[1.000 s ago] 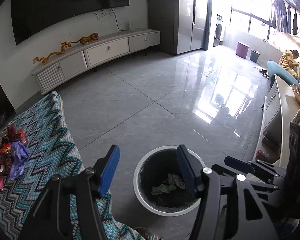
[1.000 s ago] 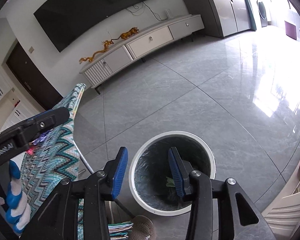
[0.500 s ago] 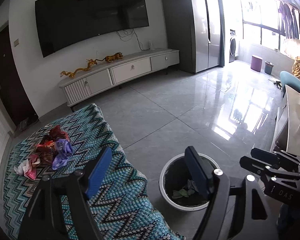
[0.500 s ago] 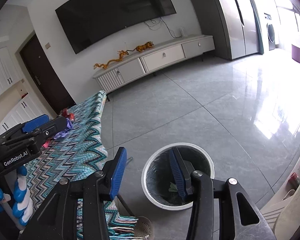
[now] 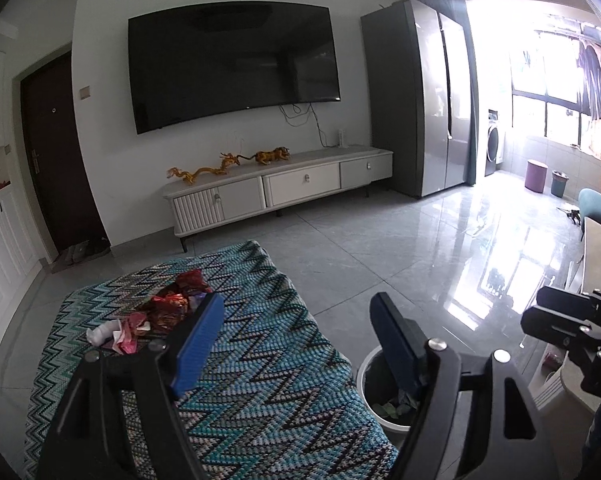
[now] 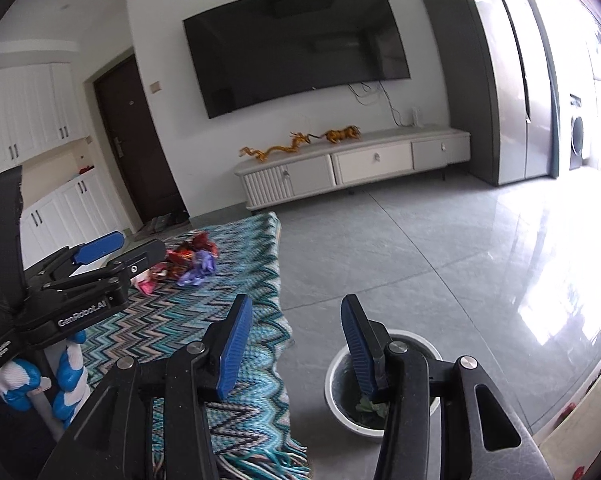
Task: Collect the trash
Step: 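Move both tools back to the remaining trash on the rug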
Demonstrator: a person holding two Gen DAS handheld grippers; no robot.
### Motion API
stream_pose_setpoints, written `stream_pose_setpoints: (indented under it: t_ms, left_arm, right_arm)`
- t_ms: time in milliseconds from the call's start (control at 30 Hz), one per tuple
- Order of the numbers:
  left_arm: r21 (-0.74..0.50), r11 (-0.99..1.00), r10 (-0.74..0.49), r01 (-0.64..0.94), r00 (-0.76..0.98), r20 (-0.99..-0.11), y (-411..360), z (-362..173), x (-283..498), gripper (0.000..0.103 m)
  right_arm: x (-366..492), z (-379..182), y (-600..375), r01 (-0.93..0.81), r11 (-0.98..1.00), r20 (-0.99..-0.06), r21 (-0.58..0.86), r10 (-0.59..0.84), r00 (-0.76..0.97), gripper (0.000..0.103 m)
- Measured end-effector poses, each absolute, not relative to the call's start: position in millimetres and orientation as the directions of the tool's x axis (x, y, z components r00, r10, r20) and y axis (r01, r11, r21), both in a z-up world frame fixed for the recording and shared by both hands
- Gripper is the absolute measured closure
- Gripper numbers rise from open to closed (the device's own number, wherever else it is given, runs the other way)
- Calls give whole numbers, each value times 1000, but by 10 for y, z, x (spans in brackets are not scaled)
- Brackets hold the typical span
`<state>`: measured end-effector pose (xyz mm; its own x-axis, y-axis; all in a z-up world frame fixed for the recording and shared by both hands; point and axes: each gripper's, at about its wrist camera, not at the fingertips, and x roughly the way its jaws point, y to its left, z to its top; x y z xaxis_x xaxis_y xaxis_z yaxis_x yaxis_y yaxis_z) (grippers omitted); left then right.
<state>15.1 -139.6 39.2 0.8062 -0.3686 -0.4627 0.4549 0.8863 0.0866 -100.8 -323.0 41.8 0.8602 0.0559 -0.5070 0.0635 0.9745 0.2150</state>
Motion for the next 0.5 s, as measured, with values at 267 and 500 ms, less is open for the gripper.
stream_pose_setpoints:
  t_ms: [267,500]
  left_arm:
    - [57,930,-315,364,865,-390,-809,600,81,28]
    - [45,958,-250,284,901,-356,-402,654,66,28]
  right_arm:
    - [-1066,704,-2727,-47,984,-467,173,123,876,57]
    - [-962,803,-2317,-148,977,-458,156,205,865,55]
